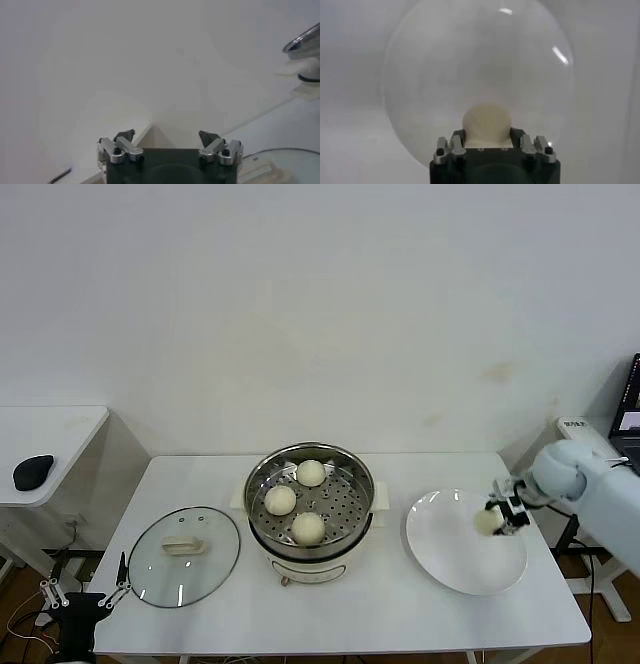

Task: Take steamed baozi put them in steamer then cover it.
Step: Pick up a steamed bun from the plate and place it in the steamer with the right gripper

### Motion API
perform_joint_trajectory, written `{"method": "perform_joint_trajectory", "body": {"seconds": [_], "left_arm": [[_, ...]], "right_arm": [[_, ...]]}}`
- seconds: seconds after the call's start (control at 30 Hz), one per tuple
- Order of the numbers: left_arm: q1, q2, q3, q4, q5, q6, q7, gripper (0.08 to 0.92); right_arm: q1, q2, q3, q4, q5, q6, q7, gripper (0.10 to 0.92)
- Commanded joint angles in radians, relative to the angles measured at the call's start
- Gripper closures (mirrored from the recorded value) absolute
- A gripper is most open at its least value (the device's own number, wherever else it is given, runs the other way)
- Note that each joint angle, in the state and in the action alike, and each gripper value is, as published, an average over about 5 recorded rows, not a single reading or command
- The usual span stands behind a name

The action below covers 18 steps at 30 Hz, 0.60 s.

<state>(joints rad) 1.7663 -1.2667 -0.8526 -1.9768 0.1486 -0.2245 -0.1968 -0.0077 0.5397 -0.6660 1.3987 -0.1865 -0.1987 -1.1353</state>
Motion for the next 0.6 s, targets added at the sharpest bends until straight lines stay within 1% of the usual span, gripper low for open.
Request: {"method": "perform_joint_trajectory", "body": {"seconds": [0.03, 0.13, 0.27, 0.43, 0.6], "left_arm": [[-0.015, 0.009, 0.012, -0.003, -0.002, 0.006, 0.004, 0.177], [-0.023, 0.012, 0.018, -0.004, -0.002, 0.011, 0.006, 0.177], [-0.029, 0.012, 0.026, -0.002, -0.002, 0.013, 0.005, 0.177], [-0.029, 0.007, 0.027, 0.001, -0.003, 0.011, 0.003, 0.177], [-0.024, -0.003, 0.026, -0.001, -0.004, 0.009, 0.001, 0.177]], "right_arm": [[0.549, 0.034, -0.38, 0.168, 0.269, -0.092, 0.009, 0.463], [0.651, 0.11, -0.479, 0.201, 0.346, -0.139, 0.053, 0.458], [0.698, 0.227, -0.542, 0.23, 0.434, -0.234, 0.125, 0.451], [0.689, 0.357, -0.575, 0.239, 0.568, -0.345, 0.198, 0.444], [0.641, 0.458, -0.581, 0.207, 0.632, -0.412, 0.255, 0.44]]}}
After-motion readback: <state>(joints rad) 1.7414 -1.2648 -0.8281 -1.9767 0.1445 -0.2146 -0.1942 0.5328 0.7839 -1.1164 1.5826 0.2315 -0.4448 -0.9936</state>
